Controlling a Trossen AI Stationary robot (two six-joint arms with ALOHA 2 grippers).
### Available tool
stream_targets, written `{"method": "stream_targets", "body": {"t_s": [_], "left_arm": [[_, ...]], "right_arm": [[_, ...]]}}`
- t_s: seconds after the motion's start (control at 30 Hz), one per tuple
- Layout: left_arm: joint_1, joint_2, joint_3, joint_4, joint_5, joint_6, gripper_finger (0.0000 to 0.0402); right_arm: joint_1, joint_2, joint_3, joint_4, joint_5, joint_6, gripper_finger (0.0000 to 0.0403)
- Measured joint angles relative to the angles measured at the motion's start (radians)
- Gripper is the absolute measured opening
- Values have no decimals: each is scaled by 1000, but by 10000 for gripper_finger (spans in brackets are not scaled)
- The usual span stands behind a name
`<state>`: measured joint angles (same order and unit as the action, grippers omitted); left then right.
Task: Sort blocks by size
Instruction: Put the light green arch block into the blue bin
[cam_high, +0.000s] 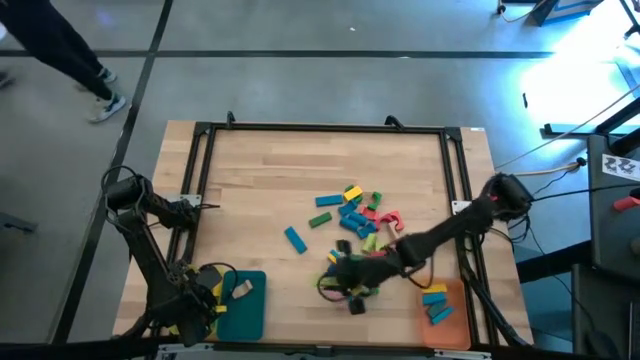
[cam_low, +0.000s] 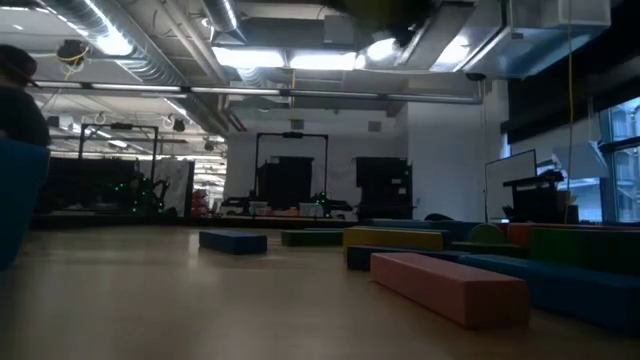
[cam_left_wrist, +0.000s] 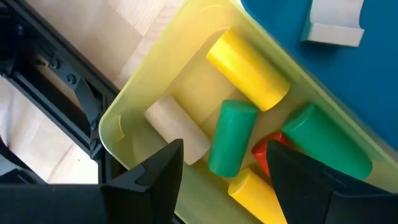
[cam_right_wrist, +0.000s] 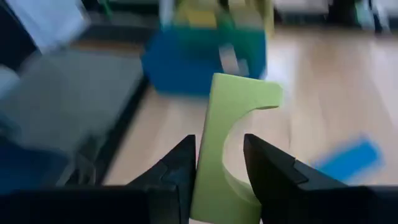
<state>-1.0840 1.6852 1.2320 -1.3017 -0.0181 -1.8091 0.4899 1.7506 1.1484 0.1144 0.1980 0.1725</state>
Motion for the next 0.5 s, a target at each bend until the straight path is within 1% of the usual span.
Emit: {"method": "stream_targets", "body": {"t_s": [0.13,0.23,0.3,0.5], "left_arm": [[0,0,0,1,-29,-17,210],[-1,0,0,2,-39,-19,210],[1,0,0,1,-40,-19,210],[1,0,0,0,-43,-19,210]], "right_arm": [[-65,89,11,280,-112,-86,125],[-106,177,75,390,-159,-100,125],[-125,241,143,418,-183,-101,125],[-154,461,401,404,-267,-103,125]]}}
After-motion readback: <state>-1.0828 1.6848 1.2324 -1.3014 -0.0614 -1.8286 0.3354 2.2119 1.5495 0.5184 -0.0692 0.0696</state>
